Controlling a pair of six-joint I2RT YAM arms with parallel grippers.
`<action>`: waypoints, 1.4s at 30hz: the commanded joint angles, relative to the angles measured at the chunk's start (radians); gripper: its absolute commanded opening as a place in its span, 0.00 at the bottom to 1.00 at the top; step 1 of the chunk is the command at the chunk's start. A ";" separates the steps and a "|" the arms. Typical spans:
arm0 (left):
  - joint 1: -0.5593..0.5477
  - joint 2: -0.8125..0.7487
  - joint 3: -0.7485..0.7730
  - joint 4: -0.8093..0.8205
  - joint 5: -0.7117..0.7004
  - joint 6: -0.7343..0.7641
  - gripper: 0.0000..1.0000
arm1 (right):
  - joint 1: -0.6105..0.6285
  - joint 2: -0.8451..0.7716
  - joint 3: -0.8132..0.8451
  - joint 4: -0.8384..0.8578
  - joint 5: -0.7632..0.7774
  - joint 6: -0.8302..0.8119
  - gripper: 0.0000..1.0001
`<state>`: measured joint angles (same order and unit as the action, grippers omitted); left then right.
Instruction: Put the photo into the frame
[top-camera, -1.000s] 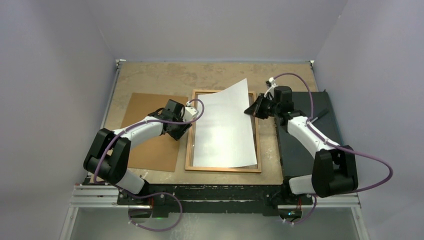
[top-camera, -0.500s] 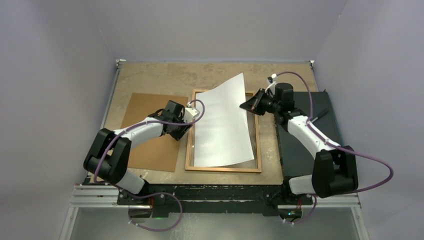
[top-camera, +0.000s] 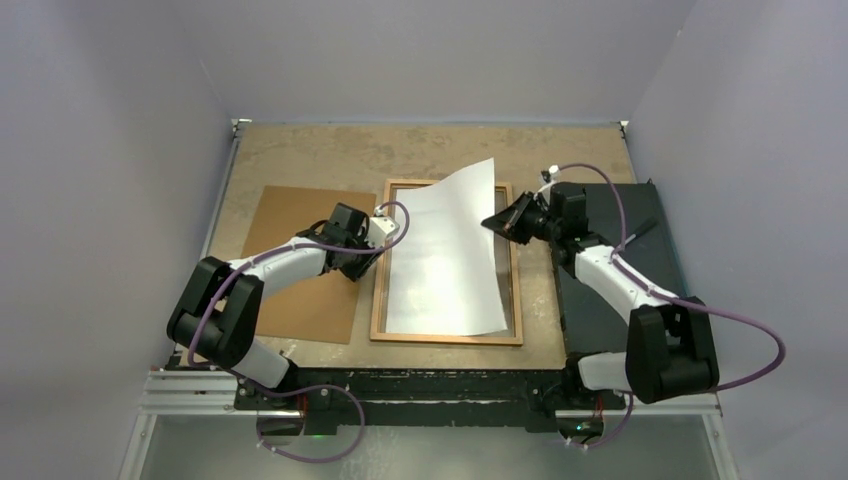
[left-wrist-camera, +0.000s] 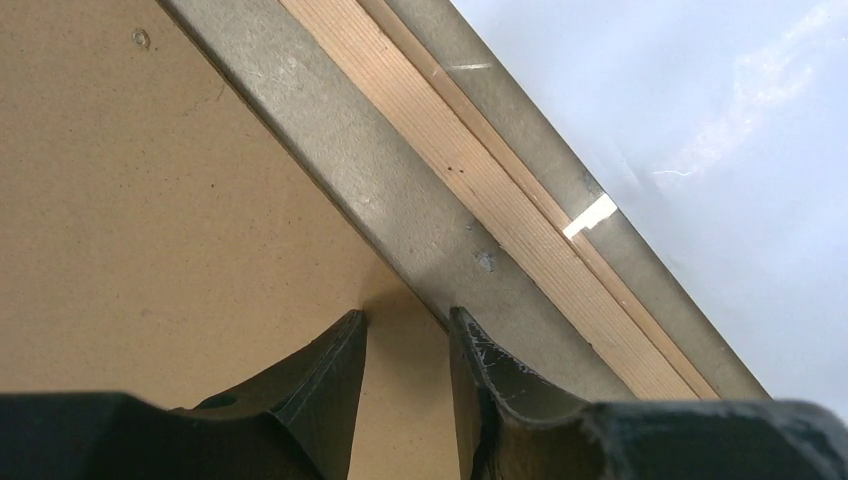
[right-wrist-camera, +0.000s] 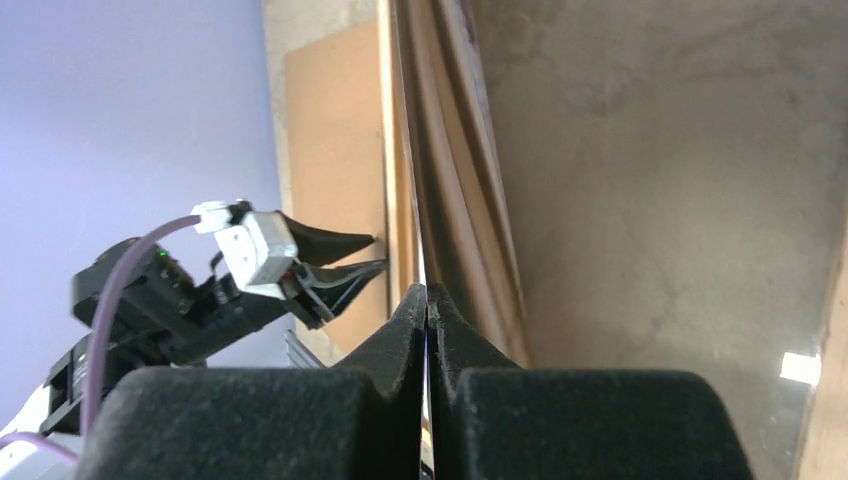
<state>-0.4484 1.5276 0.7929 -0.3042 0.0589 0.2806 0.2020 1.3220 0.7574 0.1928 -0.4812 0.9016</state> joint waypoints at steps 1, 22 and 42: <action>-0.004 -0.030 -0.015 0.029 0.018 0.007 0.34 | 0.000 0.010 -0.054 0.077 0.026 0.041 0.00; -0.006 0.016 -0.018 0.053 0.030 -0.008 0.25 | 0.001 0.068 -0.047 -0.034 0.148 -0.178 0.16; -0.006 0.003 -0.020 0.043 0.012 -0.006 0.17 | 0.002 -0.052 0.099 -0.048 -0.038 -0.199 0.00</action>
<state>-0.4519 1.5318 0.7803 -0.2710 0.0708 0.2802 0.2016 1.3441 0.7700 0.0956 -0.4290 0.6571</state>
